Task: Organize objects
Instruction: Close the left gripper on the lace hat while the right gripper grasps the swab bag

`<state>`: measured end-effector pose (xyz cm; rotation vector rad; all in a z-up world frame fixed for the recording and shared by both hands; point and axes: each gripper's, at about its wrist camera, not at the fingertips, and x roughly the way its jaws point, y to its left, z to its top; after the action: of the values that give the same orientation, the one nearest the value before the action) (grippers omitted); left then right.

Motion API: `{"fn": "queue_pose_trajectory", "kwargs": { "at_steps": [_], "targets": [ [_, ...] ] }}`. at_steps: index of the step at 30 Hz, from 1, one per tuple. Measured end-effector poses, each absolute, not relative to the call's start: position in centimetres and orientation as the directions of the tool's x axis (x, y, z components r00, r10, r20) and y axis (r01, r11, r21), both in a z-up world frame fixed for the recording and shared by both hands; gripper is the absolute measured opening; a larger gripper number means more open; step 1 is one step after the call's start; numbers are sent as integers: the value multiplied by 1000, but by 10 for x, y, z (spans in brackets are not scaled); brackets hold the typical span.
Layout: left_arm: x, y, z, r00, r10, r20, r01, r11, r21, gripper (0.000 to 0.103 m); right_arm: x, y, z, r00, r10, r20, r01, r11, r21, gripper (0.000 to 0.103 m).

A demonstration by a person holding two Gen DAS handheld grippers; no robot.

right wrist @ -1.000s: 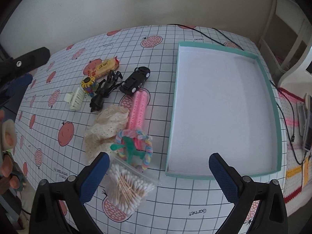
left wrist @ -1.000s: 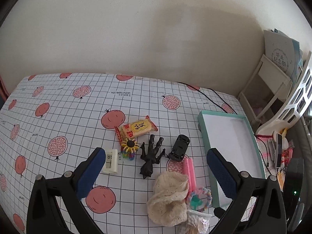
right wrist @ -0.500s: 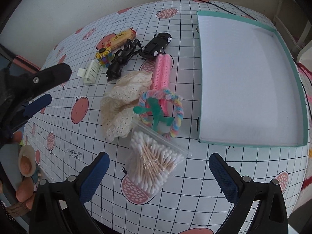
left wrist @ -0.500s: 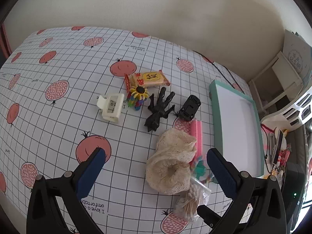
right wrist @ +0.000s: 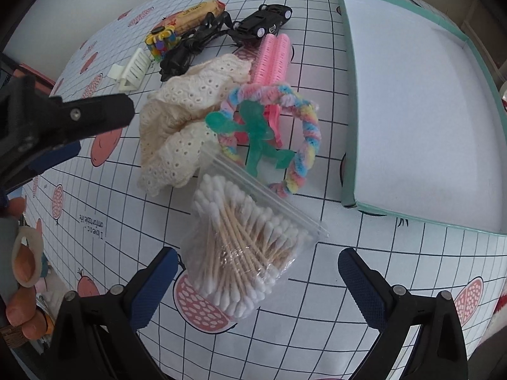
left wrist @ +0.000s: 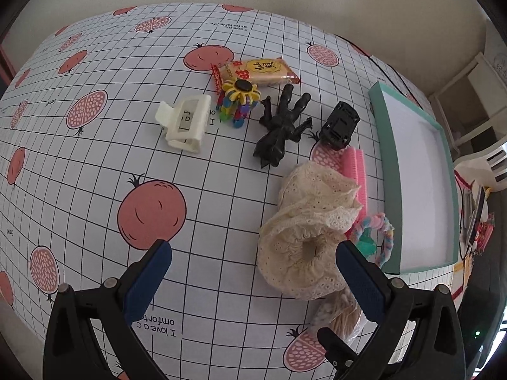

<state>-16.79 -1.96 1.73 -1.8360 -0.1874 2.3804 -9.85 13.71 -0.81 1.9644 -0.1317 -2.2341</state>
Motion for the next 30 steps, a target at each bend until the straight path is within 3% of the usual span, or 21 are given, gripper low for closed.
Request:
{"fn": "queue_pose_trajectory", "kwargs": {
  "at_steps": [23, 30],
  "targets": [
    [-178, 28, -25, -234, -29, -972, -118, -991, 58, 103, -115, 121, -14, -138, -118, -983, 75, -991, 108, 99],
    [-182, 47, -38, -257, -43, -965, -154, -984, 84, 103, -121, 115, -12, -147, -92, -985, 97, -992, 78, 92]
  ]
}}
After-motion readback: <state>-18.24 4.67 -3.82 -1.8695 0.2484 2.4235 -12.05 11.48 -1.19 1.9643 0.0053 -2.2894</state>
